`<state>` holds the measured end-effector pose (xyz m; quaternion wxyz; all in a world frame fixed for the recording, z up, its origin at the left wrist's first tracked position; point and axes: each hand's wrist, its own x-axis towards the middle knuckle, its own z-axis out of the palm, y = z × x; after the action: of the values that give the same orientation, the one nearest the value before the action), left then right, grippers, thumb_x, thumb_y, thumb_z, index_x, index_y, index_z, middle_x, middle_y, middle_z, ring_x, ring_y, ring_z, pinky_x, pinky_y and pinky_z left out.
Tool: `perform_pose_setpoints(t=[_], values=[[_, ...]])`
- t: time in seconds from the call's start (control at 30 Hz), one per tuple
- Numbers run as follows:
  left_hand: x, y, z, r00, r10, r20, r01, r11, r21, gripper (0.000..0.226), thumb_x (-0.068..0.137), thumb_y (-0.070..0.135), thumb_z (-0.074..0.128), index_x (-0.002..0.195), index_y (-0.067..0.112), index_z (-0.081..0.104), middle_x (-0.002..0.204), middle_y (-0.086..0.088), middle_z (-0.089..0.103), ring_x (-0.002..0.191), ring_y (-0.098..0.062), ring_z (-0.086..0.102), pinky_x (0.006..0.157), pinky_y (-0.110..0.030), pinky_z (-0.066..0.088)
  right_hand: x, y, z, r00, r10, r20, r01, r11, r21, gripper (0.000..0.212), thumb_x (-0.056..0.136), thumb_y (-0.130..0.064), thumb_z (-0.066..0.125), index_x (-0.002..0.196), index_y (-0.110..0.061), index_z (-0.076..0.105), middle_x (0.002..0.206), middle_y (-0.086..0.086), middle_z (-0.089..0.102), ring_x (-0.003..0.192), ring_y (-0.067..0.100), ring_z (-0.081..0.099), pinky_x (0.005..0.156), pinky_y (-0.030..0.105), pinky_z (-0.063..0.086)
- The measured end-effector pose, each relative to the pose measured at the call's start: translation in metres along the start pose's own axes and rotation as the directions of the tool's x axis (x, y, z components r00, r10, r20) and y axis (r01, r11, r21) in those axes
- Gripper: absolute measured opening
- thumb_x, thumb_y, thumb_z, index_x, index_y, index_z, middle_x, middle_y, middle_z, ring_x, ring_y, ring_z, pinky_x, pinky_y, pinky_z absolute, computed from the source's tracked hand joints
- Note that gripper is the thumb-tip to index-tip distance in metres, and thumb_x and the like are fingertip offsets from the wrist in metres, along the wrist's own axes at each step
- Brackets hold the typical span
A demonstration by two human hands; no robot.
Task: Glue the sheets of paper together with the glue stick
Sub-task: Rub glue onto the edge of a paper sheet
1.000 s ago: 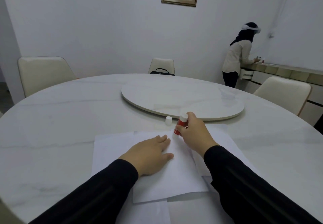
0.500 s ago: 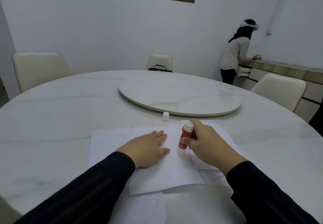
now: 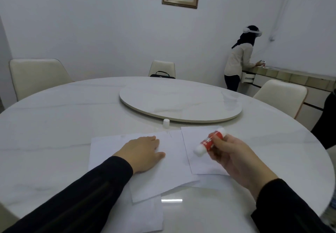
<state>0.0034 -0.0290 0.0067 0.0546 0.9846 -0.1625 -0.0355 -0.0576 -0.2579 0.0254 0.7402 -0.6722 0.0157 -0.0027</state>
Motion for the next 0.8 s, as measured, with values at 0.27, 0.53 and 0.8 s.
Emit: perform_pose_setpoints(t=[0.27, 0.53, 0.8], values=[[-0.009, -0.014, 0.001, 0.962, -0.069, -0.265, 0.067, 0.998, -0.017, 0.046, 0.092, 0.051, 0.038, 0.125, 0.021, 0.050, 0.137, 0.001, 0.045, 0.127, -0.020, 0.038, 0.104, -0.034, 0.031, 0.019, 0.025, -0.005, 0.978, 0.044, -0.204, -0.065, 0.993, -0.097, 0.011, 0.090, -0.015, 0.059, 0.091, -0.004, 0.063, 0.083, 0.013, 0.062, 0.072, 0.020, 0.053, 0.072, 0.030, 0.043], [-0.020, 0.000, 0.001, 0.995, 0.062, -0.084, -0.052, 0.991, 0.127, 0.053, 0.088, 0.062, 0.034, 0.131, 0.034, 0.046, 0.134, 0.005, 0.048, 0.122, -0.021, 0.044, 0.100, -0.035, 0.034, 0.028, 0.012, 0.004, 0.947, 0.056, -0.316, -0.103, 0.986, -0.132, 0.012, 0.090, -0.019, 0.059, 0.099, -0.010, 0.061, 0.086, 0.008, 0.062, 0.067, 0.017, 0.052, 0.060, 0.028, 0.036], [-0.018, 0.003, 0.006, 0.981, 0.184, -0.065, -0.192, 0.971, -0.143, 0.058, 0.092, 0.052, 0.040, 0.146, 0.034, 0.028, 0.157, 0.015, 0.017, 0.144, -0.007, 0.016, 0.116, -0.028, 0.015, 0.039, 0.002, 0.053, 0.951, -0.212, -0.226, 0.111, 0.913, -0.392, 0.016, 0.087, -0.018, 0.061, 0.103, -0.019, 0.056, 0.092, 0.002, 0.064, 0.078, 0.018, 0.058, 0.066, 0.027, 0.042]])
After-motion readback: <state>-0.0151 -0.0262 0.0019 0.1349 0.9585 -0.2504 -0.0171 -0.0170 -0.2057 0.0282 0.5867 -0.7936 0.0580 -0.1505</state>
